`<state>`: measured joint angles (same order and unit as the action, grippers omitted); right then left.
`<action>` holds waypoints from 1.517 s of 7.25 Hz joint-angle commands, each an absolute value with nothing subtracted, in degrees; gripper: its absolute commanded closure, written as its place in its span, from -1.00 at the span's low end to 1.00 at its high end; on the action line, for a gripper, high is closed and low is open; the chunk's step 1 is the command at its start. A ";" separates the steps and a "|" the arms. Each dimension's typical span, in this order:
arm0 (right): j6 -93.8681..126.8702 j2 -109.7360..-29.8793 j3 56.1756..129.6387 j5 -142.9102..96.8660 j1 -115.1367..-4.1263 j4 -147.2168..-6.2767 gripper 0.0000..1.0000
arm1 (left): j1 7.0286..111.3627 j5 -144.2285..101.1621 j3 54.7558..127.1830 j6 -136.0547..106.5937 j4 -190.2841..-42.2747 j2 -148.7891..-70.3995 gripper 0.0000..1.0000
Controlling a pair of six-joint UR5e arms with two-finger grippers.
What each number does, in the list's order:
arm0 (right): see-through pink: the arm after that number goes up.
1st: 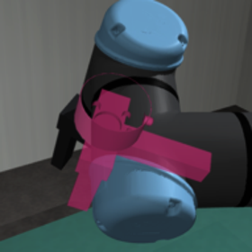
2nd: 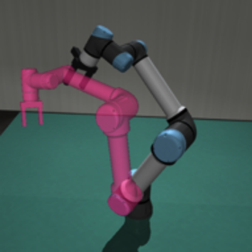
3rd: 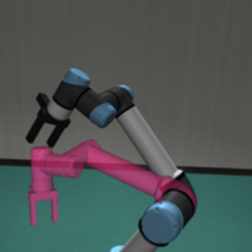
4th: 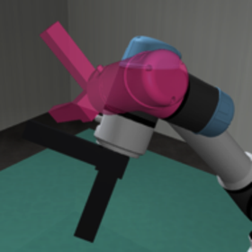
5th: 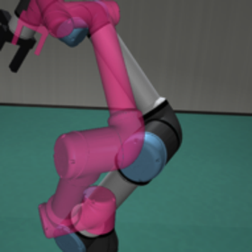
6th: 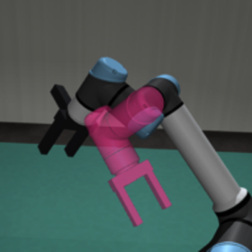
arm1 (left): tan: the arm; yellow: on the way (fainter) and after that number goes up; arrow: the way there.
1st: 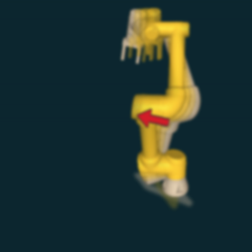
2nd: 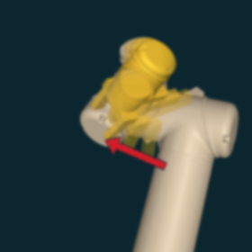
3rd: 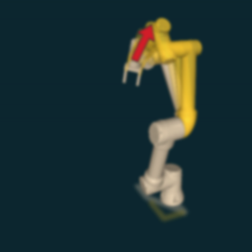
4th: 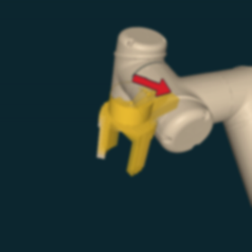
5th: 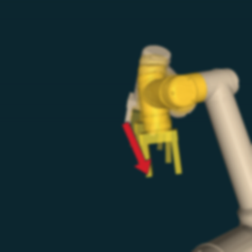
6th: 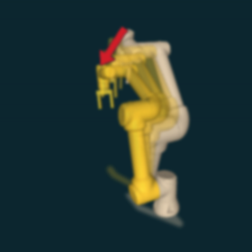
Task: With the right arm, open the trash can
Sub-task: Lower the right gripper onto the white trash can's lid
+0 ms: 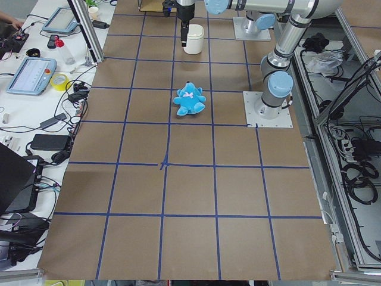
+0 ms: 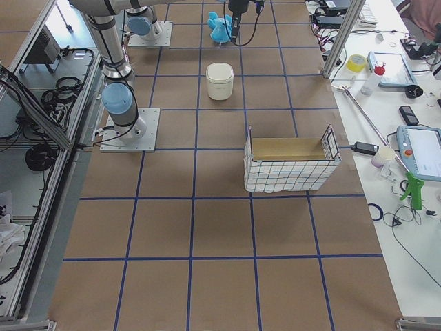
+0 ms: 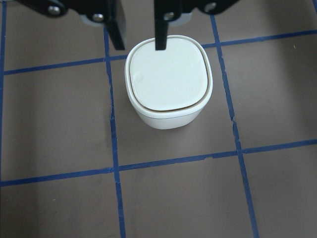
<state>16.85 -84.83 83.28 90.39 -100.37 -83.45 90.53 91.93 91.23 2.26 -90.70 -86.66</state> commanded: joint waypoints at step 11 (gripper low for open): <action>13.62 -84.29 109.08 92.81 -101.60 -107.23 1.00 | 90.53 91.93 91.23 2.29 -90.70 -86.66 -1.00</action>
<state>13.61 -84.33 109.28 92.78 -101.61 -107.15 90.53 91.93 91.23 2.26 -90.70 -86.66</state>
